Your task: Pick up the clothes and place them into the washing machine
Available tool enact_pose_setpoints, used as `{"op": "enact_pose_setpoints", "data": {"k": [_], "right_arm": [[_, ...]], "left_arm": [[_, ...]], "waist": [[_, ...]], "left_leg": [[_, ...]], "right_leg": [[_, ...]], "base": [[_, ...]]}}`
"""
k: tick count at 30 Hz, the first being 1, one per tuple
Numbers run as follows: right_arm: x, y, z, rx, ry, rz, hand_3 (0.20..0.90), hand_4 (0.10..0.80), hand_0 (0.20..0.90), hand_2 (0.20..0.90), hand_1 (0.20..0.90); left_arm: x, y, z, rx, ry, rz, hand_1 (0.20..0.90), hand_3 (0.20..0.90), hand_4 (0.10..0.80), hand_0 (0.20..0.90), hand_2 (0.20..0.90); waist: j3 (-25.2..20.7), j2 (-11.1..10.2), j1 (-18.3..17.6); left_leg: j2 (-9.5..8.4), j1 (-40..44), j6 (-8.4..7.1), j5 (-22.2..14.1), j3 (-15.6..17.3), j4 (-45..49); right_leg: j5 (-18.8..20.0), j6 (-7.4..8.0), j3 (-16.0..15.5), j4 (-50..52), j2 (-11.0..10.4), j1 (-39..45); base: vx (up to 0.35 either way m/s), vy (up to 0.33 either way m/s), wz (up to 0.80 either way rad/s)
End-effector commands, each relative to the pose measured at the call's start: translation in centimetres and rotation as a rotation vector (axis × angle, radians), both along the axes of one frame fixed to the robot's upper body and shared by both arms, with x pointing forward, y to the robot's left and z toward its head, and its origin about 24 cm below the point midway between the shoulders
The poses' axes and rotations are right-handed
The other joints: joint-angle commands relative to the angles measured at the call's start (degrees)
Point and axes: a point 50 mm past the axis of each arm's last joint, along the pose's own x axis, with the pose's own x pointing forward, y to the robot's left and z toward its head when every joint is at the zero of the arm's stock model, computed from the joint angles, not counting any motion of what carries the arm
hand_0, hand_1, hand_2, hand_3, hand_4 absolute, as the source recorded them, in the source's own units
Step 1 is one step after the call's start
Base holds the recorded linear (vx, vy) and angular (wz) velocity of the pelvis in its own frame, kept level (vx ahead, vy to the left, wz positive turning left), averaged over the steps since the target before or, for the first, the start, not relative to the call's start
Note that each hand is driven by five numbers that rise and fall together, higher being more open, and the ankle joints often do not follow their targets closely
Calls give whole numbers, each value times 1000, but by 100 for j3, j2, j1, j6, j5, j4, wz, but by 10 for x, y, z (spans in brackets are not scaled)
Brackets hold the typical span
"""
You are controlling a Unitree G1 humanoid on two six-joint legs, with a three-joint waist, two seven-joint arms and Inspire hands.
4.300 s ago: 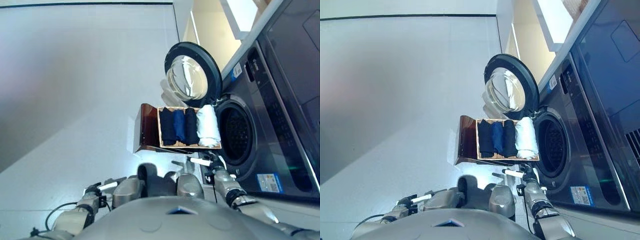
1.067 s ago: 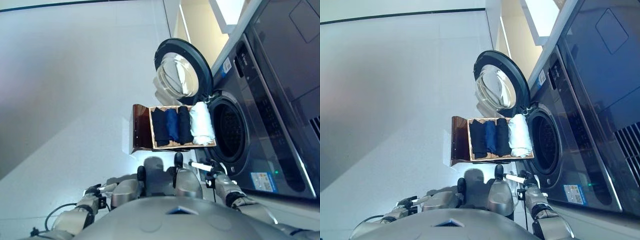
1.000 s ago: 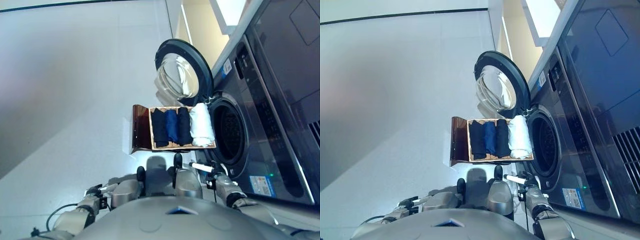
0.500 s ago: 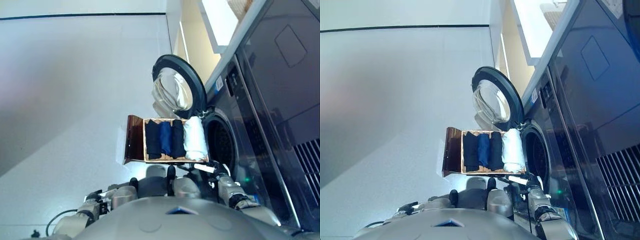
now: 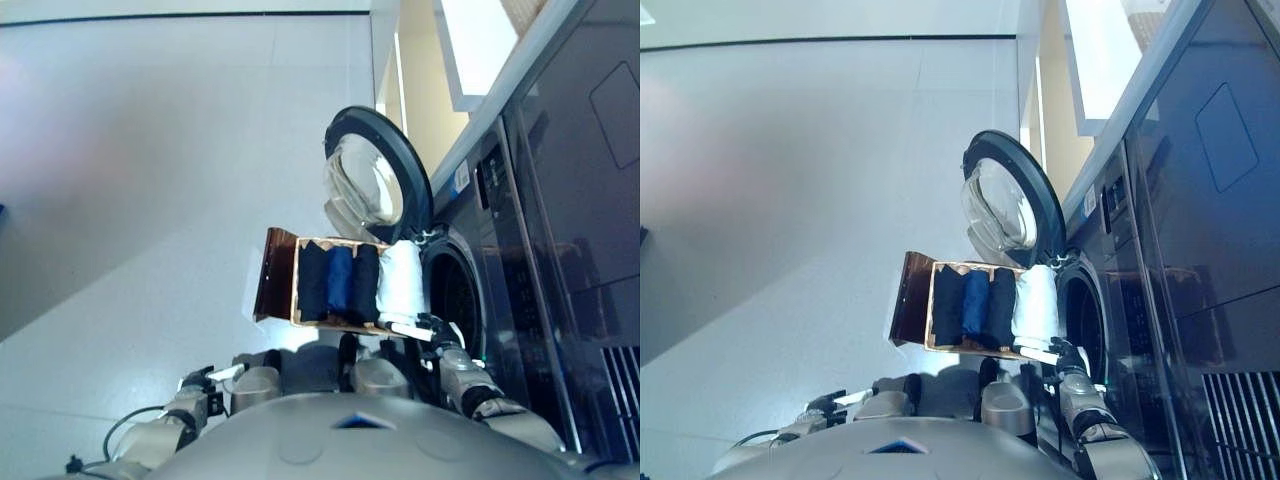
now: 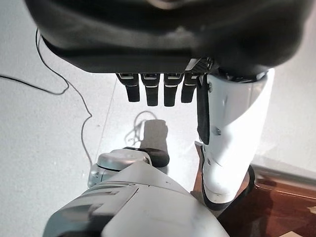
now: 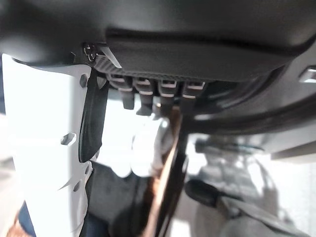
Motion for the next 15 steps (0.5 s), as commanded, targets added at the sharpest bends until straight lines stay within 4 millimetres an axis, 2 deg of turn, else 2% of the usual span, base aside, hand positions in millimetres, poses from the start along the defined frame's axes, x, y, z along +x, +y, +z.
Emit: {"op": "enact_pose_setpoints", "data": {"k": [1, 3, 4, 6, 8, 11, 13, 14, 15], "right_arm": [[18, -24, 15, -85, -104, -33, 900, 800, 900, 900, 900], [19, -26, 17, -93, -108, -39, 900, 800, 900, 900, 900], [19, -27, 17, -97, -108, -42, 900, 800, 900, 900, 900], [20, -29, 18, -107, -110, -40, 900, 800, 900, 900, 900], [21, -30, 19, -111, -114, -39, 900, 800, 900, 900, 900], [22, -30, 19, -112, -114, -34, 900, 800, 900, 900, 900], [20, -31, 18, -117, -99, -26, 900, 800, 900, 900, 900], [20, -31, 18, -117, -99, -26, 900, 800, 900, 900, 900], [24, -28, 19, -111, -108, -26, 900, 800, 900, 900, 900]], "left_arm": [[-1, 16, 4, 45, 3, 17, 900, 900, 800, 900, 900], [-1, 16, 4, 47, 4, 18, 900, 900, 800, 900, 900], [-1, 16, 4, 48, 3, 19, 900, 900, 800, 900, 900], [-4, 17, 4, 49, 9, 33, 900, 900, 800, 900, 900], [-5, 17, 3, 50, 9, 33, 900, 900, 800, 900, 900], [-5, 14, 3, 42, 11, 26, 900, 900, 800, 900, 900], [-3, 13, 3, 41, 4, 13, 900, 900, 800, 900, 900], [-3, 13, 3, 41, 4, 13, 900, 900, 800, 900, 900], [0, 16, 4, 51, -7, 12, 900, 900, 800, 900, 900]], "waist": [[209, -344, 138], [234, -381, 176], [239, -381, 201], [240, -253, 274], [236, -186, 295], [159, -44, 265], [47, 45, 237], [50, 43, 241], [5, 53, 239]], "left_leg": [[-14, -346, 120, 145, 343, 943], [-49, -672, 186, 168, 298, 716], [-33, -806, 172, 296, 231, 534], [85, -1005, 55, 796, 31, -118], [101, -981, 16, 885, 64, -352], [87, -810, 11, 754, 354, -379], [-58, -698, 103, 605, 516, -400], [-60, -693, 105, 604, 521, -400], [-133, -650, 160, 519, 673, -432]], "right_leg": [[-800, 294, 69, 688, -45, 55], [-838, 323, 83, 662, -130, 112], [-850, 341, 116, 640, -135, 147], [-934, 399, 330, 627, -80, 299], [-985, 416, 417, 636, -68, 359], [-1089, 496, 584, 640, -149, 489], [-1104, 611, 637, 619, -382, 592], [-1105, 612, 642, 619, -384, 594], [-1053, 712, 691, 541, -537, 589]], "base": [[49, -33, 5], [109, 13, -6], [176, 48, -20], [257, 101, -34], [198, 118, -20], [207, 210, -39], [225, 304, -39], [202, 320, -19], [78, 148, -21]]}}
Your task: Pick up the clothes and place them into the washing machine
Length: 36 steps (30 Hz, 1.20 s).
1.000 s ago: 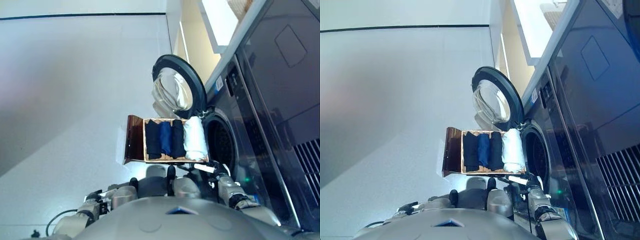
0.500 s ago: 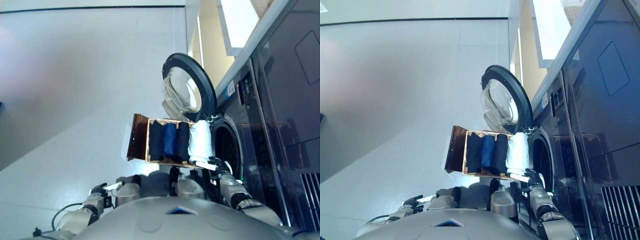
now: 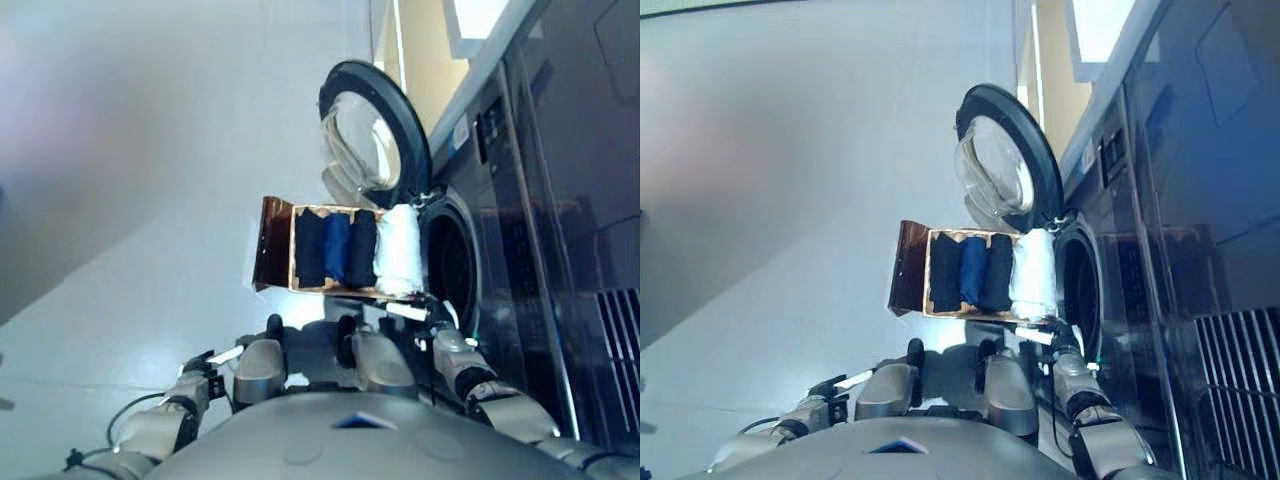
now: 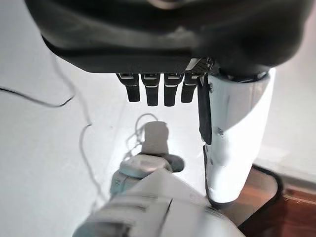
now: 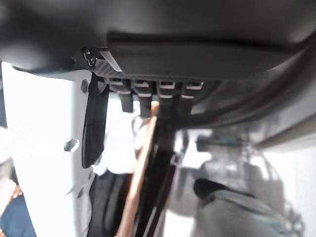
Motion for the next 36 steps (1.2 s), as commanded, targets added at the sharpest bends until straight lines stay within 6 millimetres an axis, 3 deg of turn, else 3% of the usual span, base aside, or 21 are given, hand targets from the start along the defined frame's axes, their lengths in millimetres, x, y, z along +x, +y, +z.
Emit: {"op": "enact_pose_setpoints", "data": {"k": [1, 4, 9, 15, 18, 19, 20, 22, 26, 29, 30, 36], "right_arm": [[13, -24, 14, -78, -76, -18, 900, 800, 900, 900, 900], [23, -21, 18, -72, -102, -13, 900, 800, 900, 900, 900], [34, -16, 21, -63, -135, -15, 900, 800, 900, 900, 900], [44, -14, 26, -83, -155, 28, 900, 800, 900, 900, 900], [61, -11, 36, -101, -213, 62, 900, 800, 900, 900, 900], [70, -10, 41, -106, -243, 65, 900, 800, 900, 900, 900], [90, -3, 54, -112, -325, 86, 900, 800, 900, 900, 900], [95, 1, 59, -108, -362, 93, 900, 800, 900, 900, 900], [107, 4, 73, -153, -434, 141, 900, 800, 900, 900, 900], [119, 2, 89, -263, -493, 202, 900, 800, 900, 900, 900], [127, 0, 102, -339, -544, 232, 900, 800, 900, 900, 900], [134, -7, 124, -485, -602, 262, 900, 800, 900, 900, 900]], "left_arm": [[-4, 16, 3, 62, 16, -31, 900, 900, 800, 900, 900], [6, 23, 7, 83, -18, -31, 900, 900, 800, 900, 900], [15, 28, 10, 101, -43, -22, 900, 900, 800, 900, 900], [16, 32, 11, 110, -46, -13, 900, 900, 800, 900, 900], [23, 34, 13, 123, -67, -20, 900, 900, 800, 900, 900], [28, 31, 14, 123, -79, -32, 900, 900, 800, 900, 900], [42, 36, 18, 138, -129, -14, 900, 900, 800, 900, 900], [46, 36, 20, 143, -154, -4, 900, 900, 800, 900, 900], [51, 32, 21, 142, -180, 10, 900, 900, 800, 900, 900], [56, 26, 20, 150, -187, -11, 900, 900, 800, 900, 900], [56, 24, 20, 166, -185, -22, 900, 900, 800, 900, 900], [56, 24, 20, 213, -160, -32, 900, 900, 800, 900, 900]], "waist": [[-255, -94, -18], [-259, -105, -5], [-213, -181, 6], [-117, -273, 72], [133, -260, 72], [199, -275, 63], [376, -301, 0], [395, -407, 21], [399, -435, 38], [425, -433, 40], [446, -428, 35], [422, -449, -6]], "left_leg": [[-143, -602, -151, 592, 92, -250], [-243, -661, -59, 485, 276, -198], [-400, -864, 43, 397, 289, -215], [-503, -1042, 188, 227, 309, -59], [-530, -1122, 246, 205, 317, -12], [-569, -1193, 235, 197, 364, -46], [-491, -1362, 203, 194, 407, -8], [-431, -1556, 168, 214, 361, 260], [-369, -1648, 84, 341, 265, 218], [-368, -1792, 27, 412, 183, 220], [-371, -1849, 9, 426, 152, 227], [-392, -1842, -20, 381, 161, 231]], "right_leg": [[195, 654, 110, -1450, -496, 1260], [289, 772, 158, -1523, -685, 1149], [404, 911, 111, -1613, -891, 970], [421, 1027, 146, -1154, -982, 563], [569, 1021, 161, -898, -980, 134], [894, 1029, 137, -1132, -1087, -41], [1240, 999, 199, -1372, -1100, -622], [1205, 971, 102, -1481, -1179, -441], [1150, 932, -19, -1462, -1103, -486], [1123, 949, -161, -1456, -1110, -518], [1116, 964, -191, -1430, -1137, -541], [1099, 1004, -173, -1406, -1194, -518]], "base": [[101, 210, -36], [45, 162, -29], [21, 129, -23], [-1, 91, 0], [-113, 72, 0], [-248, -41, -17], [-196, -63, -17], [-37, -90, -13], [16, -56, -5], [-23, -48, 18], [-24, -5, 31], [4, 14, 8]]}}
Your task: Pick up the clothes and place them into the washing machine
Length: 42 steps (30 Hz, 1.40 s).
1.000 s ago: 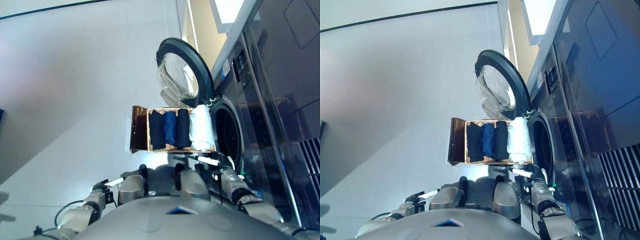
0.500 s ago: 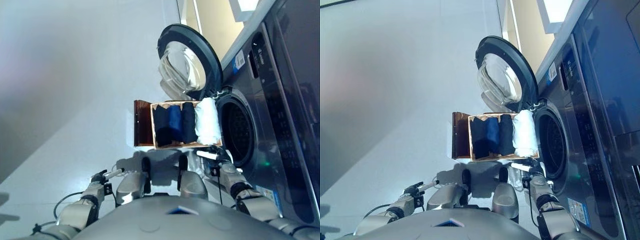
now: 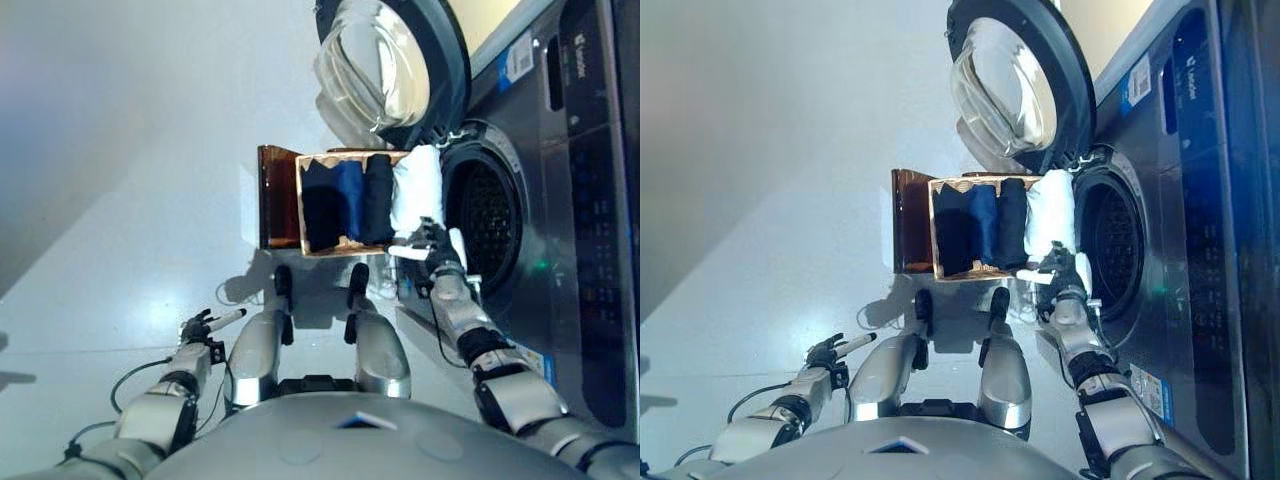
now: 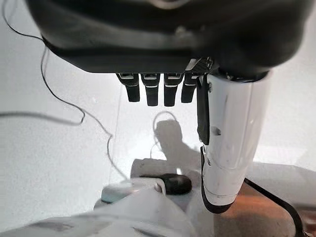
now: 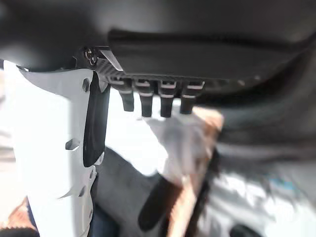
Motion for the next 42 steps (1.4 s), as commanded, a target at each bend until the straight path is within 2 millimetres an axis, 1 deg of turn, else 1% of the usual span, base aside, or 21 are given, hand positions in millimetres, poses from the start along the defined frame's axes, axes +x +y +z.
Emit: {"op": "enact_pose_setpoints", "data": {"k": [1, 3, 6, 8, 10, 12, 13, 14, 15, 16, 17, 19, 21, 22, 23, 25, 28, 31, 35, 37, 42], "right_arm": [[15, -14, 33, -131, -145, 6, 900, 800, 900, 900, 900], [12, -13, 32, -132, -139, 11, 900, 800, 900, 900, 900], [4, -20, 35, -228, -154, -11, 900, 800, 900, 900, 900], [3, -21, 34, -237, -157, -28, 900, 800, 900, 900, 900], [2, -23, 29, -245, -138, -61, 900, 800, 900, 900, 900], [3, -24, 28, -251, -139, -98, 900, 800, 900, 900, 900], [4, -26, 24, -251, -119, -119, 900, 800, 900, 900, 900], [8, -27, 23, -252, -101, -145, 900, 800, 900, 900, 900], [8, -27, 23, -252, -101, -145, 900, 800, 900, 900, 900], [15, -30, 25, -244, -100, -169, 900, 800, 900, 900, 900], [15, -30, 26, -244, -101, -169, 900, 800, 900, 900, 900], [23, -33, 31, -253, -107, -173, 900, 800, 900, 900, 900], [33, -40, 41, -266, -120, -193, 900, 800, 900, 900, 900], [33, -40, 41, -266, -120, -193, 900, 800, 900, 900, 900], [40, -43, 49, -275, -133, -203, 900, 800, 900, 900, 900], [43, -44, 53, -275, -145, -208, 900, 800, 900, 900, 900], [54, -49, 66, -284, -170, -234, 900, 800, 900, 900, 900], [55, -55, 67, -297, -150, -259, 900, 800, 900, 900, 900], [62, -59, 76, -310, -147, -280, 900, 800, 900, 900, 900], [64, -59, 79, -311, -156, -284, 900, 800, 900, 900, 900], [65, -57, 78, -335, -150, -287, 900, 800, 900, 900, 900]], "left_arm": [[-11, 18, 1, 108, 59, 5, 900, 900, 800, 900, 900], [-12, 20, 2, 121, 70, 8, 900, 900, 800, 900, 900], [-13, 24, 3, 149, 75, 10, 900, 900, 800, 900, 900], [-11, 23, 3, 157, 68, 8, 900, 900, 800, 900, 900], [-8, 21, 4, 160, 63, 1, 900, 900, 800, 900, 900], [0, 20, 6, 164, 39, -6, 900, 900, 800, 900, 900], [1, 19, 6, 166, 30, -15, 900, 900, 800, 900, 900], [2, 16, 6, 162, 29, -31, 900, 900, 800, 900, 900], [3, 16, 6, 162, 28, -31, 900, 900, 800, 900, 900], [5, 14, 6, 161, 21, -39, 900, 900, 800, 900, 900], [5, 14, 6, 160, 21, -39, 900, 900, 800, 900, 900], [10, 14, 8, 161, 9, -43, 900, 900, 800, 900, 900], [11, 15, 9, 159, 2, -44, 900, 900, 800, 900, 900], [11, 15, 9, 159, 2, -44, 900, 900, 800, 900, 900], [9, 16, 8, 161, 11, -40, 900, 900, 800, 900, 900], [8, 16, 8, 161, 15, -40, 900, 900, 800, 900, 900], [5, 16, 6, 155, 25, -33, 900, 900, 800, 900, 900], [3, 15, 5, 148, 28, -30, 900, 900, 800, 900, 900], [3, 14, 5, 140, 28, -24, 900, 900, 800, 900, 900], [4, 14, 5, 138, 26, -19, 900, 900, 800, 900, 900], [3, 14, 5, 140, 28, -15, 900, 900, 800, 900, 900]], "waist": [[-265, -94, -13], [-266, -104, -27], [-261, -118, -61], [-248, -107, -64], [-233, -81, -62], [-195, -29, -74], [-190, 4, -65], [-186, 52, -38], [-189, 53, -40], [-162, 103, -18], [-164, 105, -19], [-115, 160, 7], [-97, 198, 67], [-97, 198, 67], [-86, 194, 104], [-79, 198, 113], [-22, 237, 143], [2, 268, 170], [47, 316, 202], [72, 325, 194], [129, 335, 180]], "left_leg": [[221, -542, -647, 208, -357, 326], [226, -515, -655, 195, -350, 334], [251, -498, -683, 173, -356, 374], [261, -493, -702, 180, -355, 358], [269, -520, -753, 240, -357, 317], [272, -593, -827, 308, -304, 262], [275, -627, -842, 311, -285, 276], [265, -684, -861, 330, -280, 300], [266, -692, -861, 329, -281, 304], [264, -781, -881, 353, -291, 329], [265, -789, -881, 352, -292, 333], [248, -872, -904, 393, -308, 337], [243, -969, -928, 440, -295, 323], [243, -970, -928, 440, -295, 323], [252, -1014, -926, 459, -284, 309], [245, -1033, -923, 462, -285, 309], [207, -1119, -912, 451, -266, 330], [196, -1161, -902, 439, -252, 358], [178, -1246, -883, 421, -224, 418], [174, -1292, -871, 404, -221, 468], [173, -1377, -811, 318, -197, 615]], "right_leg": [[-483, 352, 176, 476, -431, 110], [-498, 347, 177, 492, -430, 133], [-531, 348, 160, 519, -425, 165], [-541, 348, 144, 532, -423, 167], [-549, 352, 99, 550, -424, 144], [-552, 357, 9, 590, -446, 88], [-554, 359, -15, 610, -449, 54], [-548, 356, -27, 621, -447, 14], [-549, 356, -27, 623, -446, 6], [-551, 357, -33, 655, -469, -63], [-553, 357, -33, 659, -469, -71], [-543, 347, -37, 690, -477, -162], [-492, 349, -66, 648, -478, -243], [-491, 349, -66, 648, -478, -243], [-462, 352, -82, 610, -485, -257], [-455, 351, -79, 602, -489, -272], [-423, 356, -56, 598, -515, -356], [-399, 365, -45, 598, -535, -395], [-388, 360, -11, 638, -558, -477], [-399, 351, 16, 686, -552, -527], [-431, 334, 82, 795, -533, -627]], "base": [[0, 0, 0], [0, 0, 0], [-1, -11, 6], [0, 0, 0], [-16, -6, -1], [-42, -10, 2], [-21, 1, 11], [-5, 3, 17], [-9, 14, 21], [-11, 12, 16], [-17, 15, 12], [-20, 0, 6], [-12, -5, 9], [-8, -5, 10], [-2, -1, 5], [-1, -1, 3], [-6, 18, 3], [-3, 11, 0], [1, 12, 3], [0, 0, 0], [4, 8, -7]]}}
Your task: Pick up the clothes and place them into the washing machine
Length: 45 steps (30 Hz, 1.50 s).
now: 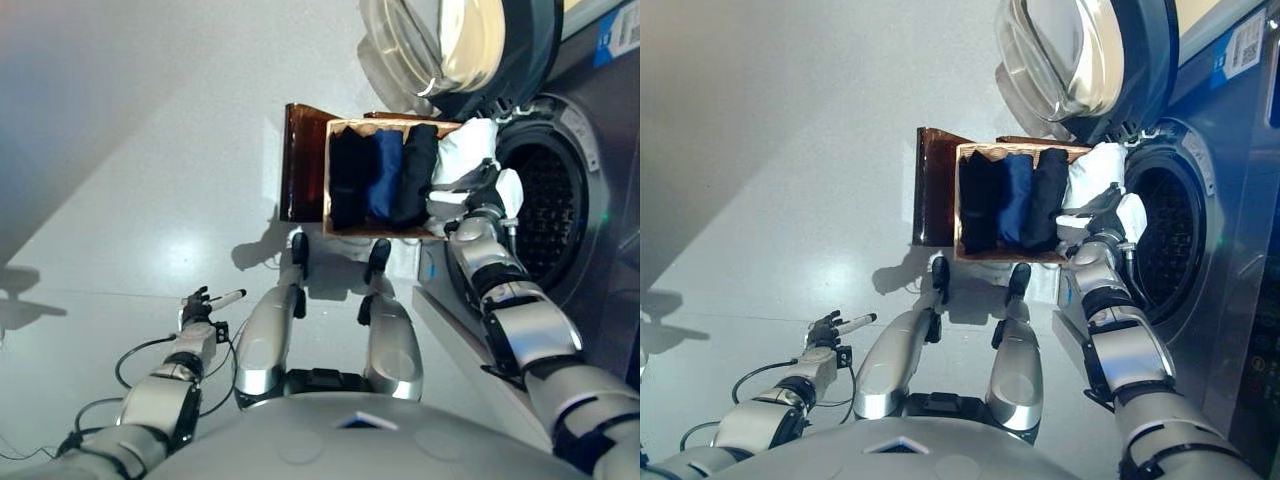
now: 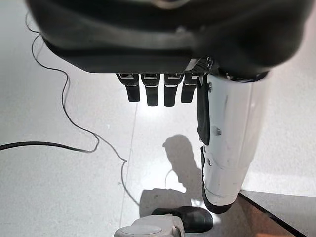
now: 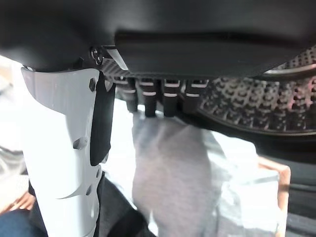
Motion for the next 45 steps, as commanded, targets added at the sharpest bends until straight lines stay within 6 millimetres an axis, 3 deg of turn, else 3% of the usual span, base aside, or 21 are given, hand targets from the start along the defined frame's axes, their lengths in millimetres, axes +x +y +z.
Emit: {"op": "enact_pose_setpoints", "data": {"k": [1, 12, 21, 28, 32, 37, 45], "right_arm": [[5, -23, 24, -119, -74, -65, 900, 800, 900, 900, 900], [12, -43, 48, -193, -91, -121, 900, 800, 900, 900, 900], [29, -38, 73, -184, -159, -91, 900, 800, 900, 900, 900], [34, -32, 78, -175, -174, -77, 900, 800, 900, 900, 900], [38, -40, 92, -155, -206, -105, 900, 800, 900, 900, 900], [37, -42, 90, -135, -192, -119, 900, 800, 900, 900, 900], [43, -49, 110, -126, -222, -147, 900, 800, 900, 900, 900]], "left_arm": [[-30, 20, -6, 77, 91, 53, 900, 900, 800, 900, 900], [-31, 24, -6, 70, 73, 87, 900, 900, 800, 900, 900], [-32, 21, -7, 51, 68, 101, 900, 900, 800, 900, 900], [-29, 19, -6, 45, 61, 106, 900, 900, 800, 900, 900], [-27, 18, -5, 41, 43, 105, 900, 900, 800, 900, 900], [-26, 14, -6, 28, 32, 92, 900, 900, 800, 900, 900], [-20, 13, -3, 15, -3, 83, 900, 900, 800, 900, 900]], "waist": [[-285, -102, -99], [-248, -37, -14], [-125, 11, 45], [-32, 39, 31], [-12, 100, 51], [35, 174, 96], [124, 268, 152]], "left_leg": [[173, -796, -712, 178, -102, 552], [129, -1002, -652, 143, -74, 639], [75, -1217, -570, 89, -54, 772], [63, -1425, -551, 66, -37, 891], [48, -1568, -546, 76, -35, 925], [22, -1669, -522, 69, -49, 986], [-12, -1905, -501, 74, -78, 1110]], "right_leg": [[-495, 336, 228, 821, -497, -226], [-453, 335, 252, 863, -507, -420], [-512, 303, 335, 1027, -472, -673], [-533, 275, 365, 1147, -465, -903], [-535, 262, 411, 1224, -471, -1083], [-579, 244, 425, 1318, -476, -1193], [-647, 204, 490, 1588, -437, -1515]], "base": [[0, 0, 0], [0, 0, 0], [2, 4, -1], [-11, 3, -2], [0, 0, 0], [0, 0, 0], [-3, 2, 1]]}}
